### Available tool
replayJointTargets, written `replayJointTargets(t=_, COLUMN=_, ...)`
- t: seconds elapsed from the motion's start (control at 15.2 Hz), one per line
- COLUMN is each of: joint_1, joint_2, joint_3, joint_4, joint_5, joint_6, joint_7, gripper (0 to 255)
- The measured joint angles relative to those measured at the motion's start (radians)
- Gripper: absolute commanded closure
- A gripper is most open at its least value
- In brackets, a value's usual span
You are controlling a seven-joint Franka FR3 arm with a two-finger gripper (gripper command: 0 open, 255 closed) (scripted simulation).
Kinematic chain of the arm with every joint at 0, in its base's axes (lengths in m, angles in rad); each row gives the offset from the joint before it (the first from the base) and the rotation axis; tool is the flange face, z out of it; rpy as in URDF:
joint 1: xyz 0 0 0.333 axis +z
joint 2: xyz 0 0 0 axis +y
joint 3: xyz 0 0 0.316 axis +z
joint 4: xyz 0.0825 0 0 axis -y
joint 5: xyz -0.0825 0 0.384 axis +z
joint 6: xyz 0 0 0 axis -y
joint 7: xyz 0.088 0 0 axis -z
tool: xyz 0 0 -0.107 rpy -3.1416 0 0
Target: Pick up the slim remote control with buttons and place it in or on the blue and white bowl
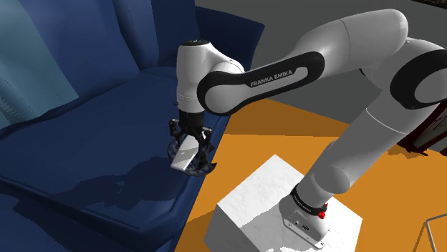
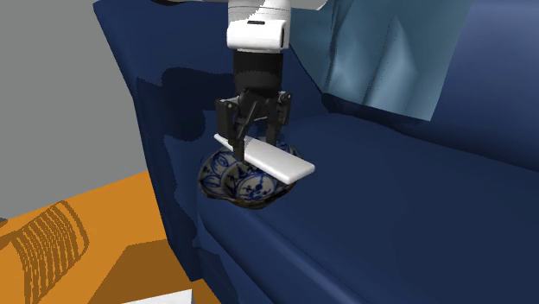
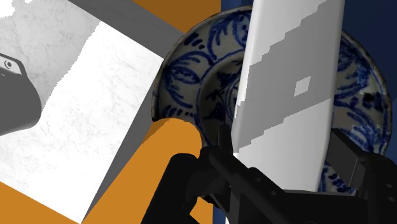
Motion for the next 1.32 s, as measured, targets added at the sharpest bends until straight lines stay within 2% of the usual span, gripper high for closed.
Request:
replayJointTargets(t=0.13, joint_1=0.0, joint_2=0.0, joint_3=0.0, joint_4=0.0, joint_5=0.0, joint_6=0.0, joint_7=0.0, gripper=255)
replayJointTargets(t=0.2, joint_1=0.0, joint_2=0.0, joint_3=0.0, joint_4=0.0, joint_5=0.0, joint_6=0.0, joint_7=0.0, gripper=0)
replayJointTargets(t=0.59, joint_1=0.0, joint_2=0.0, joint_3=0.0, joint_4=0.0, joint_5=0.0, joint_6=0.0, joint_7=0.0, gripper=0)
replayJointTargets(t=0.92, joint_1=-0.003, joint_2=-0.036, joint_3=-0.01, joint_4=0.084, joint_5=0.017, joint_6=-0.114, joint_7=-0.015, gripper=0)
replayJointTargets(t=1.32, joint_1=-0.003, joint_2=-0.038, joint_3=-0.01, joint_4=0.096, joint_5=0.017, joint_6=-0.128, joint_7=-0.015, gripper=0)
